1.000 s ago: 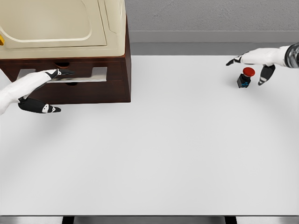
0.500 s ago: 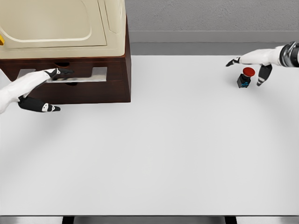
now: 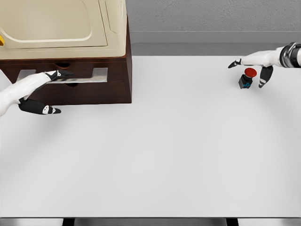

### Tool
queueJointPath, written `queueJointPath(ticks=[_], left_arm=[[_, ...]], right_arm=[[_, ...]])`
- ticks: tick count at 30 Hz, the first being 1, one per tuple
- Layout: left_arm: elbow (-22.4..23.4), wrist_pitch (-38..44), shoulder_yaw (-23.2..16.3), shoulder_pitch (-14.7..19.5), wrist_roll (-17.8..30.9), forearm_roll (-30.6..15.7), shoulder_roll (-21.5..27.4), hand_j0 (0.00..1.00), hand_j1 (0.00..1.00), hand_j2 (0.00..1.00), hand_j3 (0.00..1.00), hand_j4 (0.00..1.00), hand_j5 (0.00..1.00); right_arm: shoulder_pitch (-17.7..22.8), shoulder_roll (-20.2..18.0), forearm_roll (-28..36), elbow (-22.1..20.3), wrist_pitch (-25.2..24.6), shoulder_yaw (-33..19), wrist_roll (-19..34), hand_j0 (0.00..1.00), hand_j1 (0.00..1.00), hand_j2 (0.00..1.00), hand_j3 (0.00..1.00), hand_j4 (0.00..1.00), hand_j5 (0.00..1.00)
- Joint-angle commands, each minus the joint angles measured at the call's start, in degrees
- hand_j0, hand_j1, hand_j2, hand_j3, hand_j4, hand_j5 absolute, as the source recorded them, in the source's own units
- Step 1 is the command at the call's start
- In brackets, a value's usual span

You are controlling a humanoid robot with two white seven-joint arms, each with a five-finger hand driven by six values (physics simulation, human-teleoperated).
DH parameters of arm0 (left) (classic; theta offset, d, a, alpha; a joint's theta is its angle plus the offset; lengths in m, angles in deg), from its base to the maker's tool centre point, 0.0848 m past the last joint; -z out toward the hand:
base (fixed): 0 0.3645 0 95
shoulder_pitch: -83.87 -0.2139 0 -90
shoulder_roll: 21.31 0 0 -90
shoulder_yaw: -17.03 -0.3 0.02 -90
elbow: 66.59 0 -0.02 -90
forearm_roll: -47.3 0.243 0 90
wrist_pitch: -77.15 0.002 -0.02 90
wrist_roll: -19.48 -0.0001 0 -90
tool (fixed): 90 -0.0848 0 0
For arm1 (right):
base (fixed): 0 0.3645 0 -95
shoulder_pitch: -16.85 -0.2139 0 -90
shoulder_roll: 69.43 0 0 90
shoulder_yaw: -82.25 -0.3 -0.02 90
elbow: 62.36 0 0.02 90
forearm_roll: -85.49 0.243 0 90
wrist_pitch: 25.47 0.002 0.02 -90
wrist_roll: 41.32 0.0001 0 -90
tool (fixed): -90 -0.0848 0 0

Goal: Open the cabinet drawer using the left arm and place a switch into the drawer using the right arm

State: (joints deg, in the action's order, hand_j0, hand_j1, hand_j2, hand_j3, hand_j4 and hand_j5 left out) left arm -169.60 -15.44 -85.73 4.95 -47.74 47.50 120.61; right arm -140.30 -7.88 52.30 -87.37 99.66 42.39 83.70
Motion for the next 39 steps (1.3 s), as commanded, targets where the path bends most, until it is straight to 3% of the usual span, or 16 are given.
queueJointPath(ticks=[1,18,39], left_arm=[[0.2,0.0,-0.4,0.0,0.2,0.9,-0.1,0.93,0.93,0.93,0.93,0.93,0.93],[-0.2,-1.0,-2.7,-0.4,0.2,0.8,0.1,0.96,0.96,0.96,0.96,0.96,0.96],[-0.3,-20.4,-2.8,-1.7,0.3,0.8,1.0,1.0,1.0,1.0,1.0,1.0,1.0]], right_arm=[[0.0,0.2,0.1,0.4,-0.1,0.9,0.0,1.0,1.0,1.0,1.0,1.0,1.0],[-1.0,0.9,0.1,2.6,-0.1,1.2,0.0,1.0,1.0,1.0,1.0,1.0,1.0],[-1.0,0.9,0.1,1.7,-0.1,1.0,0.0,1.0,1.0,1.0,1.0,1.0,1.0]])
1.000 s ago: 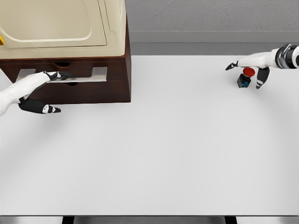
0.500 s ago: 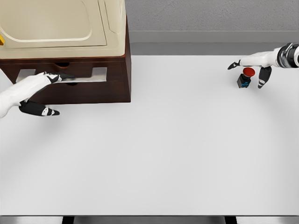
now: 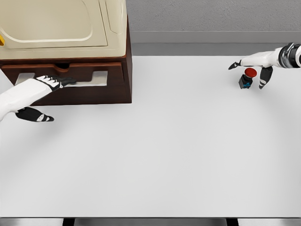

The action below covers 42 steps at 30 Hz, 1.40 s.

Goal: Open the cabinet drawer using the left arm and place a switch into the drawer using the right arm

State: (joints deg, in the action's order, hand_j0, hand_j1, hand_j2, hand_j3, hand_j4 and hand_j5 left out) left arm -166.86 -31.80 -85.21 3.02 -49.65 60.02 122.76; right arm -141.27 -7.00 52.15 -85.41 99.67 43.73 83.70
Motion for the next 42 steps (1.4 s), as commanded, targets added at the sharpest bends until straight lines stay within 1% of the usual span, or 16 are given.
queueJointPath(ticks=[1,12,16,22,29,32,33,34,36,37,39,42], left_arm=[[-3.0,-5.0,-3.2,0.0,2.2,-11.8,-1.1,1.0,1.0,1.0,1.0,1.0,1.0],[-3.0,-13.1,-3.2,-0.8,2.2,-11.7,-0.8,1.0,1.0,1.0,1.0,1.0,1.0],[-3.0,-16.1,-2.8,-2.3,2.2,-11.7,-0.1,1.0,1.0,1.0,1.0,1.0,1.0],[-3.0,-16.1,-2.6,-3.3,2.2,-11.7,0.7,1.0,1.0,1.0,1.0,1.0,1.0],[-3.0,-16.1,-0.7,-3.3,2.2,-11.7,0.6,1.0,1.0,1.0,1.0,1.0,1.0],[-3.0,-16.1,-0.6,-3.4,2.2,-11.7,0.6,1.0,1.0,1.0,1.0,1.0,1.0],[-3.0,-16.1,-0.6,-3.4,2.2,-11.7,0.6,1.0,1.0,1.0,1.0,1.0,1.0],[-3.0,-16.1,-0.5,-3.4,2.2,-11.7,0.6,1.0,1.0,1.0,1.0,1.0,1.0],[-3.0,-16.1,0.4,-3.8,2.2,-11.7,0.6,1.0,1.0,1.0,1.0,1.0,1.0],[-3.0,-16.1,1.0,-3.8,2.2,-11.7,0.6,1.0,1.0,1.0,1.0,1.0,1.0],[-3.0,-16.1,2.1,-3.9,2.2,-11.7,0.5,1.0,1.0,1.0,1.0,1.0,1.0],[-3.0,-16.1,5.1,-4.0,2.2,-11.7,0.1,1.0,1.0,1.0,1.0,1.0,1.0]], right_arm=[[0.0,0.0,0.2,-0.3,-0.1,-0.3,0.0,1.0,1.0,1.0,1.0,1.0,1.0],[-0.6,0.1,0.2,-0.3,-0.1,-0.2,0.0,1.0,1.0,1.0,1.0,1.0,1.0],[-0.6,1.0,0.2,-0.2,-0.1,0.9,0.0,1.0,1.0,1.0,1.0,1.0,1.0],[-0.5,1.4,0.2,-0.2,-0.1,1.6,0.0,1.0,1.0,1.0,1.0,1.0,1.0],[-0.5,1.4,0.2,-0.1,-0.1,1.5,0.0,1.0,1.0,1.0,1.0,1.0,1.0],[-0.5,1.4,0.2,-0.1,-0.1,1.5,0.0,1.0,1.0,1.0,1.0,1.0,1.0],[-0.5,1.4,0.2,-0.1,-0.1,1.5,0.0,1.0,1.0,1.0,1.0,1.0,1.0],[-0.5,1.4,0.3,-0.1,-0.1,1.5,0.0,0.97,0.97,0.97,0.97,0.97,0.97],[-0.5,1.4,0.3,-0.1,-0.1,1.5,0.0,0.91,0.91,0.91,0.91,0.91,0.91],[-0.5,1.4,0.3,-0.1,-0.1,1.4,0.0,0.91,0.91,0.91,0.91,0.91,0.91],[-0.5,1.4,0.3,-0.1,-0.1,1.5,0.0,0.99,0.99,0.99,0.99,0.99,0.99],[-0.5,1.4,0.3,-0.1,-0.1,1.4,0.0,0.99,0.99,0.99,0.99,0.99,0.99]])
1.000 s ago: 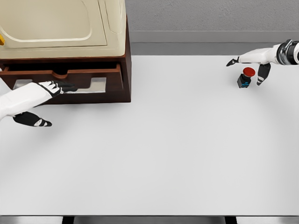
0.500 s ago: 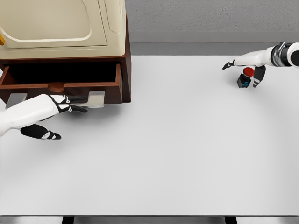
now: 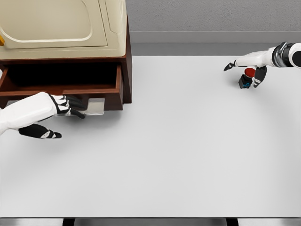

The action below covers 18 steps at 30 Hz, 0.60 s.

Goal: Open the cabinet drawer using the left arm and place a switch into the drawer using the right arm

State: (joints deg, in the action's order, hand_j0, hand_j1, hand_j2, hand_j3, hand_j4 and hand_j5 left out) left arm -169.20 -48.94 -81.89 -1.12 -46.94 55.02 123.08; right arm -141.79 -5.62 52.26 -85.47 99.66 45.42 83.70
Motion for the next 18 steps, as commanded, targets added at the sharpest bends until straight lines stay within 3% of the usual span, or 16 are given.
queueJointPath(ticks=[1,6,18], left_arm=[[-0.7,1.1,2.7,-0.1,-0.5,-6.7,-0.3,1.0,1.0,1.0,1.0,1.0,1.0],[-0.7,1.1,5.8,-0.7,-0.6,-6.7,-0.9,1.0,1.0,1.0,1.0,1.0,1.0],[-0.6,1.1,16.1,-5.8,-0.6,-6.8,-4.3,1.0,1.0,1.0,1.0,1.0,1.0]], right_arm=[[0.0,0.0,0.2,0.0,-0.1,-0.3,0.0,0.99,0.99,0.99,0.99,0.99,0.99],[0.0,0.0,0.2,0.0,-0.1,-0.2,0.0,0.99,0.99,0.99,0.99,0.99,0.99],[0.1,0.0,0.1,0.0,-0.1,-0.2,0.0,0.98,0.98,0.98,0.98,0.98,0.98]])
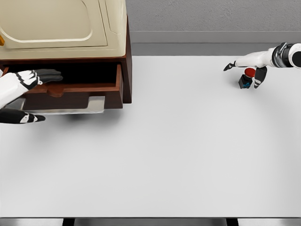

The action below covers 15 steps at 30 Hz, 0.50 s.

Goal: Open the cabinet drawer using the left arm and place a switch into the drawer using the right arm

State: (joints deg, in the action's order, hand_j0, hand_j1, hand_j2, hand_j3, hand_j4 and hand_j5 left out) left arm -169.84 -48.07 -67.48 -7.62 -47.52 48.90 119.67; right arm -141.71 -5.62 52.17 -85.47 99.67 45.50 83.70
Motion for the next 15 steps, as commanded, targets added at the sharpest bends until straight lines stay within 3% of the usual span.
queueJointPath(ticks=[1,5,13,15], left_arm=[[0.1,0.2,2.7,-0.2,0.0,-0.6,-1.0,1.0,1.0,1.0,1.0,1.0,1.0],[0.1,0.2,4.4,-1.6,0.0,-0.3,-2.6,1.0,1.0,1.0,1.0,1.0,1.0],[0.1,0.2,4.5,-2.7,0.1,0.2,-7.0,1.0,1.0,1.0,1.0,1.0,1.0],[0.0,0.2,7.1,-2.7,0.1,0.2,-9.8,1.0,1.0,1.0,1.0,1.0,1.0]], right_arm=[[0.0,0.0,0.2,0.0,-0.1,-0.3,0.0,0.98,0.98,0.98,0.98,0.98,0.98],[0.0,0.0,0.2,0.2,-0.1,-0.3,0.0,0.9,0.9,0.9,0.9,0.9,0.9],[0.1,-0.1,0.3,0.3,-0.1,-0.3,0.0,0.9,0.9,0.9,0.9,0.9,0.9],[0.3,0.0,0.2,0.3,-0.1,-0.2,0.0,0.9,0.9,0.9,0.9,0.9,0.9]])
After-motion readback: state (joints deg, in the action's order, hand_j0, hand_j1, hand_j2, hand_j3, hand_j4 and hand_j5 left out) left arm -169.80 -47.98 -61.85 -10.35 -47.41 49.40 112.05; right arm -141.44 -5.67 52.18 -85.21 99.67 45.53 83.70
